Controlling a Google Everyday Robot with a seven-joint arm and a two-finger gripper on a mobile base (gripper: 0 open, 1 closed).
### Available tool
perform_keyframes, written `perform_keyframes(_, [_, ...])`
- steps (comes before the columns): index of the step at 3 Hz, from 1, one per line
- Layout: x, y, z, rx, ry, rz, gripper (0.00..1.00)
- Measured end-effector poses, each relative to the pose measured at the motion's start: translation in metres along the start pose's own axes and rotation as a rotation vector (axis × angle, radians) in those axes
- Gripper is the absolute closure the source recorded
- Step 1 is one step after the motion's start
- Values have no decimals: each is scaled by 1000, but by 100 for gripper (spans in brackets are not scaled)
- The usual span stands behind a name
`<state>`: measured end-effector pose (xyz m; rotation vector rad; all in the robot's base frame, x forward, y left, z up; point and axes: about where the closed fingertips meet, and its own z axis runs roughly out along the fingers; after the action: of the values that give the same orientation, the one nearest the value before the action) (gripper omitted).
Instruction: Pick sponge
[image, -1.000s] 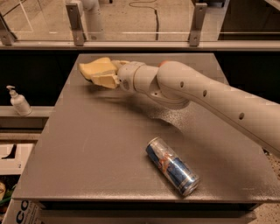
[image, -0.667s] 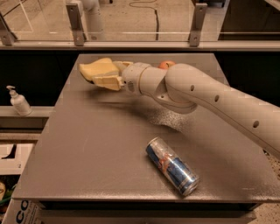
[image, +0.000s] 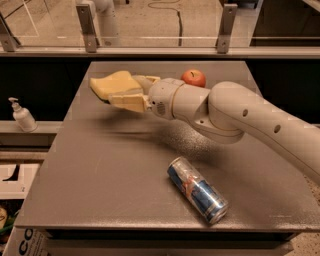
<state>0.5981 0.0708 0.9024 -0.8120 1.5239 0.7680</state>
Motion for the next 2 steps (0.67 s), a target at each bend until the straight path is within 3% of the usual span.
perform_keyframes(2, [-10, 25, -28, -55, -33, 38, 100])
